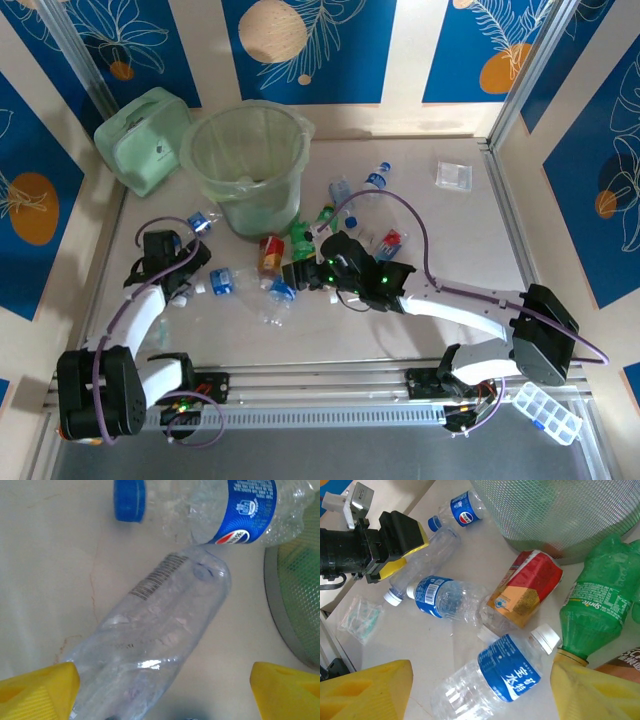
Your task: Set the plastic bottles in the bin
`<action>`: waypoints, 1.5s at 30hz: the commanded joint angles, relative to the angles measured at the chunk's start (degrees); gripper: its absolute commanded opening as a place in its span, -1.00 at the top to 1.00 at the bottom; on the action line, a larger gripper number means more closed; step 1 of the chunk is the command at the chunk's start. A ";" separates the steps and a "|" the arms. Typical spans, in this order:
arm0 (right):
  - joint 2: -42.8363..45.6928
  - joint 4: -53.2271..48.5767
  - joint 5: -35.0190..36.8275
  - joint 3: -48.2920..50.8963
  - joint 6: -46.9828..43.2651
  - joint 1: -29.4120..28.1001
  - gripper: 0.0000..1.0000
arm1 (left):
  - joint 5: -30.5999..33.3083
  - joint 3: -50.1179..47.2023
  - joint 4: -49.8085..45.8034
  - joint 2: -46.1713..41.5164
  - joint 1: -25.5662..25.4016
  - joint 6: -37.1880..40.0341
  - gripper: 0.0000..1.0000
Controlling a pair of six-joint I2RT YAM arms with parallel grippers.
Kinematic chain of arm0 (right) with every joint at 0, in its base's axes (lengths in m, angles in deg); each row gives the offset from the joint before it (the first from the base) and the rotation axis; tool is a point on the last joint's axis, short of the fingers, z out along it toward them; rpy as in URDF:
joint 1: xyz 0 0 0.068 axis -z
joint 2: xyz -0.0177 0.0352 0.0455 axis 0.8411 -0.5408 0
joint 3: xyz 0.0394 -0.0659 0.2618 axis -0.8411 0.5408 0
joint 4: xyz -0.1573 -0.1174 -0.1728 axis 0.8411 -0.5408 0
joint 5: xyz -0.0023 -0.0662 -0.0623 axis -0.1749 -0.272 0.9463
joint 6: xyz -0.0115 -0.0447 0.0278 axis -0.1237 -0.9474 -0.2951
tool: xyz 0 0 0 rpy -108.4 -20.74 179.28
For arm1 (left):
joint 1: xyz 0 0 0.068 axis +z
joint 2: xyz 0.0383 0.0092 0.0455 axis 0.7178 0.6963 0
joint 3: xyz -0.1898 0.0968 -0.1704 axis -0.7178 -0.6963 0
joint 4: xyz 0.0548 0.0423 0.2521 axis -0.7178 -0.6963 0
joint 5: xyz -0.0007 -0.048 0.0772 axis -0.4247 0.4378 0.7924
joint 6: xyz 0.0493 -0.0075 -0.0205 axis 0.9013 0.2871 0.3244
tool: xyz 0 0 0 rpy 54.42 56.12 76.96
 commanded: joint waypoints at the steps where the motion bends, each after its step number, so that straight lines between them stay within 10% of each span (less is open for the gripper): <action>1: -0.07 -0.99 -0.24 -1.66 -0.57 0.26 -0.47 | -4.75 -1.90 -0.54 0.54 -1.17 0.54 -0.74; 35: -7.95 -10.63 -8.82 -11.19 -5.99 -1.85 -0.38 | 4.21 2.50 -3.97 12.45 -12.74 1.05 -0.75; 45: -7.46 -9.22 -6.37 -9.74 -4.87 -0.58 -0.36 | 4.94 2.04 -1.81 13.75 -12.76 -1.05 -0.30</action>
